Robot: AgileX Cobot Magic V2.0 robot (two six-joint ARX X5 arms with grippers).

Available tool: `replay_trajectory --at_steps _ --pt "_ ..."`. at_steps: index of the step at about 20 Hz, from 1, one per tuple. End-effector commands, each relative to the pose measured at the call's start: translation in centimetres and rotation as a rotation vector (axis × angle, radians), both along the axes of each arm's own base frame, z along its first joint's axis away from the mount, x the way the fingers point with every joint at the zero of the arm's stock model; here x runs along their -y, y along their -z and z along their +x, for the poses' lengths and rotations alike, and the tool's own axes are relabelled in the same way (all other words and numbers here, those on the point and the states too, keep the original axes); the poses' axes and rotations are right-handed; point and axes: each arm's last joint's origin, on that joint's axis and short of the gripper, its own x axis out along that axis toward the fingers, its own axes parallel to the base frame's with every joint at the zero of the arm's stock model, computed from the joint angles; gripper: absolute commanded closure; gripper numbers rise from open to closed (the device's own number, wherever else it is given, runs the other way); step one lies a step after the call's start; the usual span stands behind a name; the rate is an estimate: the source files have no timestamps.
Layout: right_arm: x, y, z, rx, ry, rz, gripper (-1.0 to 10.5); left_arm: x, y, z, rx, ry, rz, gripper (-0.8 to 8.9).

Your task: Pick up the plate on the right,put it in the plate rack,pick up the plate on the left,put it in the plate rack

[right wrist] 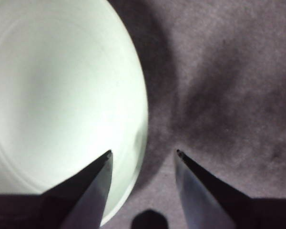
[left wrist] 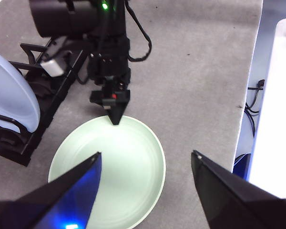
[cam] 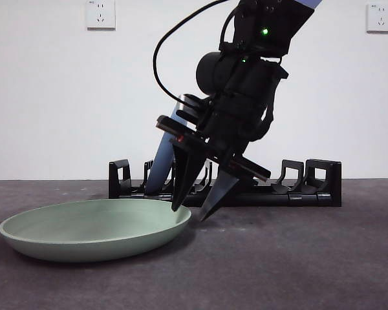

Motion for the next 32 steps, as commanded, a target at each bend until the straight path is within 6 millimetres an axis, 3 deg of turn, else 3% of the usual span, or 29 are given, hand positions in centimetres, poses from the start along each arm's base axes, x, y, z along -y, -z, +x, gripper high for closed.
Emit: replay_trajectory --at_steps 1,13,17,21,23,26,28,32 --pt "-0.1 1.0 -0.2 -0.024 0.008 -0.01 7.3 0.1 -0.1 0.0 0.013 0.015 -0.001 4.94" --pt "-1.0 1.2 -0.6 -0.026 0.03 0.004 7.3 0.5 -0.1 -0.2 0.011 0.042 0.0 4.94" --pt "-1.0 1.4 -0.5 -0.012 0.042 -0.017 9.2 0.6 0.0 -0.4 0.0 0.056 0.008 4.94" --pt "-1.1 2.7 -0.3 -0.042 0.066 -0.048 9.2 0.7 0.1 -0.6 -0.008 0.074 0.014 4.94" --pt "-1.1 2.5 -0.2 -0.023 0.072 -0.053 9.6 0.8 0.2 -0.7 -0.017 0.083 0.02 4.94" --pt "-0.9 0.5 -0.3 0.01 0.075 -0.027 9.6 0.9 0.3 -1.0 -0.011 0.116 0.039 4.94" --pt "-0.1 -1.9 -0.5 0.022 0.078 -0.011 9.6 1.2 0.3 -1.1 0.013 0.162 0.055 4.94" --pt "2.4 -8.9 -1.8 0.097 0.098 0.051 9.6 2.8 0.9 -1.0 0.021 0.272 0.1 4.94"
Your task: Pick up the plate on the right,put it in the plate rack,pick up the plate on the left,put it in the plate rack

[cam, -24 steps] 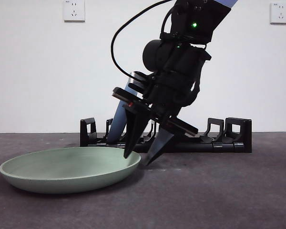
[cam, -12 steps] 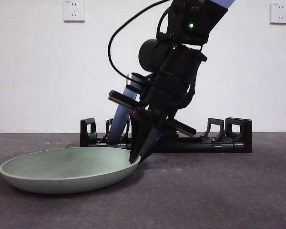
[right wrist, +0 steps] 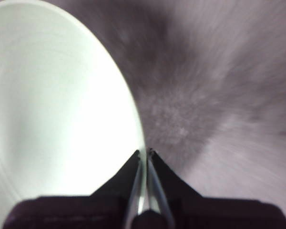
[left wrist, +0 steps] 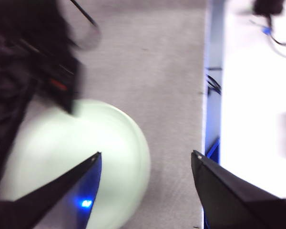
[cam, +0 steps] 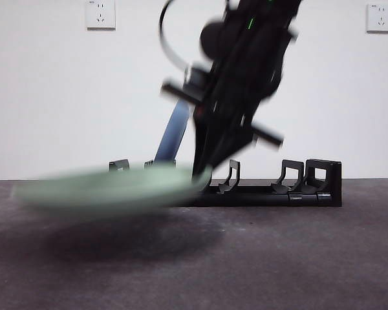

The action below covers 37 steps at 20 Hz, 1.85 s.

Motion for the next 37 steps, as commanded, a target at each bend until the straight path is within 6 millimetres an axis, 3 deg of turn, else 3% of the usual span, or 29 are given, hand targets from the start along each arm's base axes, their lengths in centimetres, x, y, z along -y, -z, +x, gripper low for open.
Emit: replay_trajectory --at_steps 1,3,5,10,14,18,20,37 --pt "1.6 -4.9 -1.0 0.094 0.005 0.068 9.6 1.2 0.3 0.2 0.031 0.082 0.028 4.94" --pt "3.3 -7.9 -2.1 0.148 0.022 0.105 9.6 2.9 0.7 0.7 0.106 0.091 0.089 4.94" --pt "4.7 -9.6 -2.8 0.16 0.033 0.133 9.6 4.5 1.2 1.3 0.194 0.074 0.151 4.94" --pt "6.8 -11.4 -4.0 0.155 0.057 0.168 9.6 7.7 2.8 2.5 0.357 0.001 0.325 4.97" --pt "6.9 -11.7 -4.3 0.154 0.055 0.174 9.6 8.4 3.3 2.9 0.383 -0.032 0.368 5.17" --pt "7.0 -11.7 -4.3 0.152 0.055 0.173 9.6 8.5 3.3 2.7 0.378 -0.031 0.365 7.67" --pt "7.0 -11.7 -4.3 0.153 0.055 0.173 9.6 8.5 3.3 2.7 0.373 -0.034 0.364 8.27" --pt "7.2 -11.7 -4.2 0.173 0.053 0.151 9.3 8.8 3.5 2.1 0.277 0.029 0.289 8.22"
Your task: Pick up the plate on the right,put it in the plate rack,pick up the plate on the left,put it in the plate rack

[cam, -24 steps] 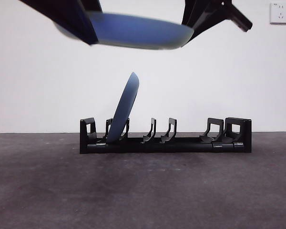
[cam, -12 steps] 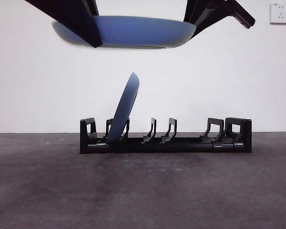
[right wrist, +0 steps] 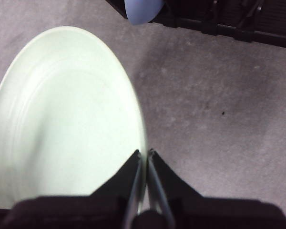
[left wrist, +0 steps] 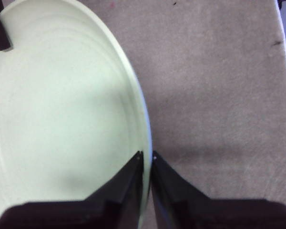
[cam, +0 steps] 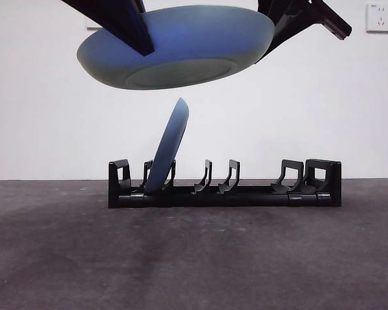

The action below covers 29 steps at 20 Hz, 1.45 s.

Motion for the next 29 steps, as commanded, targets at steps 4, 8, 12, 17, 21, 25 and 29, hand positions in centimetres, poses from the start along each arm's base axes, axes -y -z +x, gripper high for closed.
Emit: replay_trajectory --at_steps 4,8,12,17,21,25,29 --pt "-0.1 -0.4 0.1 0.058 -0.032 0.001 6.9 0.1 0.2 -0.1 -0.086 -0.014 -0.057 8.22" --pt "0.0 -1.7 -0.1 0.093 -0.052 0.005 5.9 0.3 0.0 -0.1 -0.14 0.004 -0.12 8.22" --pt "0.9 -6.7 -1.5 0.252 -0.033 0.022 5.9 1.1 -1.0 1.1 -0.225 -0.039 -0.368 8.22" --pt "4.9 -15.1 -8.4 0.567 0.064 0.059 6.0 2.8 -2.4 5.1 -0.247 -0.166 -0.786 8.22" --pt "7.8 -17.4 -14.1 0.67 0.072 0.11 6.0 4.7 -1.4 8.8 -0.259 -0.237 -1.023 8.22" --pt "9.1 -17.6 -16.6 0.684 0.06 0.107 6.0 5.8 0.0 11.5 -0.29 -0.291 -1.188 8.22" --pt "9.5 -17.4 -17.4 0.664 0.05 0.088 6.0 6.3 1.4 13.8 -0.303 -0.377 -1.261 8.22"
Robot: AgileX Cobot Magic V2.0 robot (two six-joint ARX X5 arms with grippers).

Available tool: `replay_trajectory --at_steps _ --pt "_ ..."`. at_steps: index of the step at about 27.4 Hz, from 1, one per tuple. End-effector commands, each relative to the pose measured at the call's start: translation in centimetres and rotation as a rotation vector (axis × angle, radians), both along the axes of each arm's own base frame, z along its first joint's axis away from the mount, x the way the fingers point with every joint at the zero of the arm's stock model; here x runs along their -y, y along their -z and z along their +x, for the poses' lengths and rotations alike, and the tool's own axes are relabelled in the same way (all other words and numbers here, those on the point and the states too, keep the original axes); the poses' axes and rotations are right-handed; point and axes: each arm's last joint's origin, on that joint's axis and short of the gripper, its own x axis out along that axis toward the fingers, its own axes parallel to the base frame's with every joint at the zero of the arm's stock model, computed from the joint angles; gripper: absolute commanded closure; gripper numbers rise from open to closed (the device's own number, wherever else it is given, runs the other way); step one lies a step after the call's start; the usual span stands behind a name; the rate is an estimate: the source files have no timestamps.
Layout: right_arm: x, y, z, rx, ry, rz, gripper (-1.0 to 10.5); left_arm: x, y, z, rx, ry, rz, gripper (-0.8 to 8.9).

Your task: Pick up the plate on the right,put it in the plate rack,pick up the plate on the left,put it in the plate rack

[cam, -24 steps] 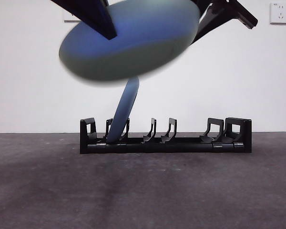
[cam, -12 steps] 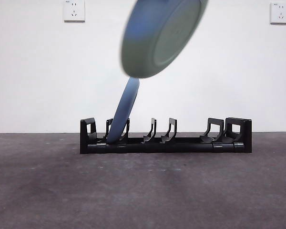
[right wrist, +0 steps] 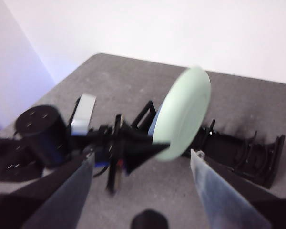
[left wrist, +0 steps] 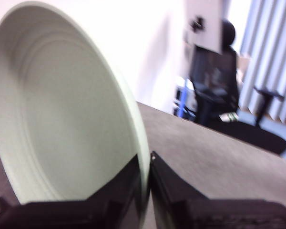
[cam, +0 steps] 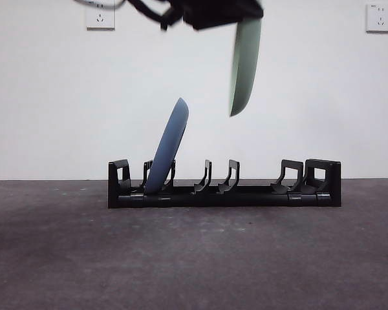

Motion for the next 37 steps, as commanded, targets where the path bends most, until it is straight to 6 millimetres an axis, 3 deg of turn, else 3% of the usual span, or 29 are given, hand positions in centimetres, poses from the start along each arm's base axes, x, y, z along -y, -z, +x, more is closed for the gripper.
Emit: replay_trajectory --at_steps 1,11,19,28,37 --pt "0.0 0.3 0.0 -0.009 -0.009 -0.026 6.0 0.4 0.5 1.5 -0.056 -0.04 -0.055 8.22" --pt "-0.3 0.9 0.5 -0.051 -0.024 -0.073 6.0 3.3 1.5 6.2 -0.084 -0.125 0.041 8.22" --pt "-0.2 1.1 0.3 -0.065 -0.03 -0.1 6.0 2.7 3.6 8.2 -0.117 -0.163 0.091 8.22" --pt "-0.2 1.1 0.4 -0.065 -0.031 -0.1 6.0 2.1 4.5 9.1 -0.125 -0.177 0.128 8.22" --pt "-0.2 1.2 0.3 -0.071 -0.04 -0.098 6.0 2.4 6.7 9.5 -0.186 -0.16 0.188 8.22"
